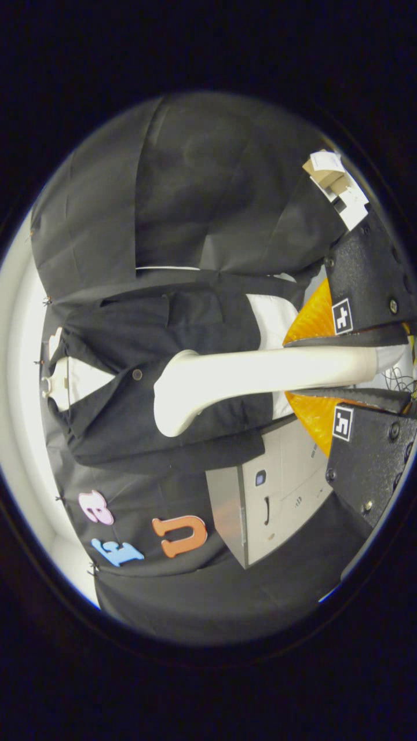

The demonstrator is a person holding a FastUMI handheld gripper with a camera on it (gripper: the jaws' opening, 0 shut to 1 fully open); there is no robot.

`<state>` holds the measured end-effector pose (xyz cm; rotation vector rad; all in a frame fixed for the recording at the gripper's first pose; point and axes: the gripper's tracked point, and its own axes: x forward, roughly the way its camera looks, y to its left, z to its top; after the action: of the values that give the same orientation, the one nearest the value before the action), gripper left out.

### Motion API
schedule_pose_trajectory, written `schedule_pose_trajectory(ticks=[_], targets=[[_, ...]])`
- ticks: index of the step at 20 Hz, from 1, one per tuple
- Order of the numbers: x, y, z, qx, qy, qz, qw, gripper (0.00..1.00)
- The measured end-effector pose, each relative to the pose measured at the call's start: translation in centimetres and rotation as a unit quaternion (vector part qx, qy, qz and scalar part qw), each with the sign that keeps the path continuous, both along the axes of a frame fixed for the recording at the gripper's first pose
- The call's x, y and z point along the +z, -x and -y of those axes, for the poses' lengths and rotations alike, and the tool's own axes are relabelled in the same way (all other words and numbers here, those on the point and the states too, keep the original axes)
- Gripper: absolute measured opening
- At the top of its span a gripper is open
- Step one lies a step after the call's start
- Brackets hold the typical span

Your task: Iron the clothes twice with a garment steamer, once on the left side and once on the right side.

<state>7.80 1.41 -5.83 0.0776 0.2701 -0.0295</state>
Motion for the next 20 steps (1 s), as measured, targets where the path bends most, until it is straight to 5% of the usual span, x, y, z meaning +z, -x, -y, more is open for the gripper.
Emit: schedule_pose_trajectory(ticks=[20], targets=[[-0.2, 5.2, -6.5, 0.059, 0.008, 0.003, 0.998, 0.31]])
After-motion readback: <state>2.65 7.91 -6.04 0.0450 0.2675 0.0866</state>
